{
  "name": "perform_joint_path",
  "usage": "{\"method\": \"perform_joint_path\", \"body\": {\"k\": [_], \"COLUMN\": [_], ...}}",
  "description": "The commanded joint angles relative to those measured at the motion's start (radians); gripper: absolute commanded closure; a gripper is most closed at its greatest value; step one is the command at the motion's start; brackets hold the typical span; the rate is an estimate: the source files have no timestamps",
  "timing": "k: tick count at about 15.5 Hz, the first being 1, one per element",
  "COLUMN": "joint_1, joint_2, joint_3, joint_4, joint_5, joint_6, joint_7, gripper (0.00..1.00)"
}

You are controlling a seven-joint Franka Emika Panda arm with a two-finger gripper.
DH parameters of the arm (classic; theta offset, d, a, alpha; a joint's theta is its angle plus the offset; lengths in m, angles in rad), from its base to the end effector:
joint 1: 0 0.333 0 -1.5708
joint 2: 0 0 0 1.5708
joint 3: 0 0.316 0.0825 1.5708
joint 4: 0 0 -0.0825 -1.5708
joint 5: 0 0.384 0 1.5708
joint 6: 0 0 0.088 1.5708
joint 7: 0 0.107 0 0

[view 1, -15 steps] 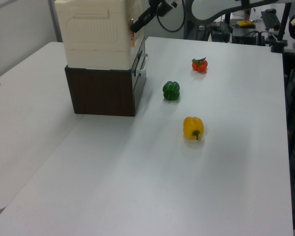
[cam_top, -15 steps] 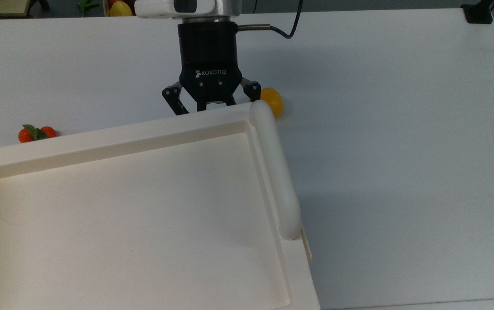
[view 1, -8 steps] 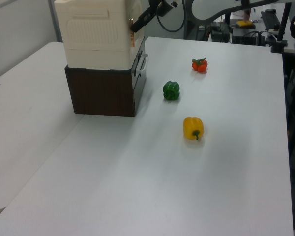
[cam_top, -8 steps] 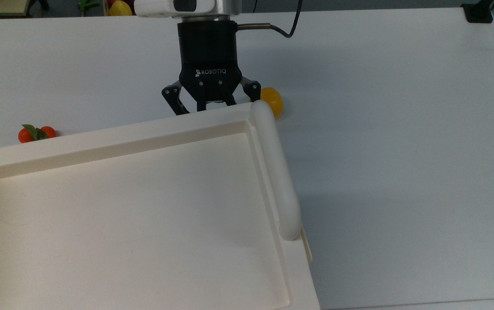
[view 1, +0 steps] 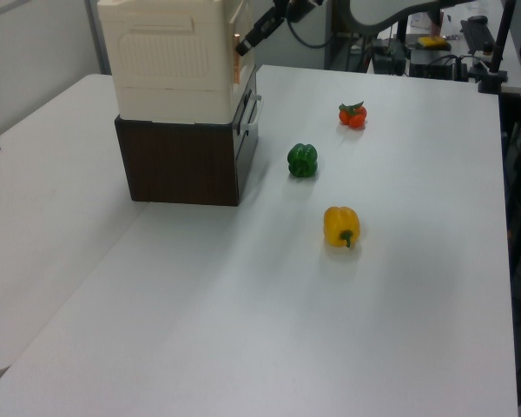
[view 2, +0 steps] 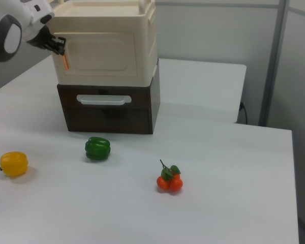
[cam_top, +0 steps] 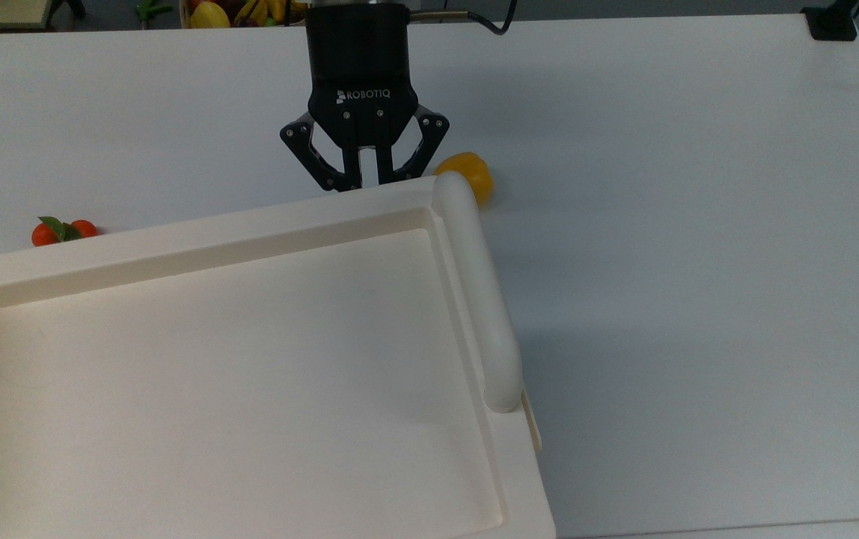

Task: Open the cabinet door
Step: 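Pull the handle and swing the cream door outward on its hinge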

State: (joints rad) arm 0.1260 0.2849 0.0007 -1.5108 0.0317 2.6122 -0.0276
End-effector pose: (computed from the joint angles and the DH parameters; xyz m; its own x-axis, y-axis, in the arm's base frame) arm 0.6934 0.0876 0.5987 0.6791 0.0866 0.7289 0.1381 -0.9904 -0.0110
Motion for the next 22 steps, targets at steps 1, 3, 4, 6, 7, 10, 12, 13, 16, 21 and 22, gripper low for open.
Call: {"method": "perform_joint_path", "body": {"k": [1,3,4,6,7,10,12,13,16,21,22], "joint_1": [-0.032,-0.043,-0.045,-0.057,-0.066,-0.095,-0.117,-0.132,-0.166,-0.206,-0.206], "joint_2": [-0.084,-0.090,-0.095,-0.108,-0.121,-0.147,-0.173,-0.184,-0.204,-0.224,-0.224], "joint_3": [0.012,0.012,0.012,0.012,0.012,0.012,0.010,0.010,-0.002,-0.059,-0.082], "joint_4": [-0.071,-0.077,-0.080,-0.086,-0.088,-0.088,-0.088,-0.088,-0.094,-0.101,-0.101], "joint_5": [0.016,0.016,0.016,0.016,0.016,0.016,0.017,0.017,0.017,0.017,0.017], "joint_6": [-0.133,-0.164,-0.170,-0.201,-0.231,-0.357,-0.438,-0.476,-0.541,-0.600,-0.600], "joint_7": [-0.020,-0.020,-0.020,-0.020,-0.021,-0.037,-0.073,-0.089,-0.092,-0.098,-0.116], "gripper": [1.00,1.00,1.00,1.00,1.00,1.00,1.00,1.00,1.00,1.00,1.00]}}
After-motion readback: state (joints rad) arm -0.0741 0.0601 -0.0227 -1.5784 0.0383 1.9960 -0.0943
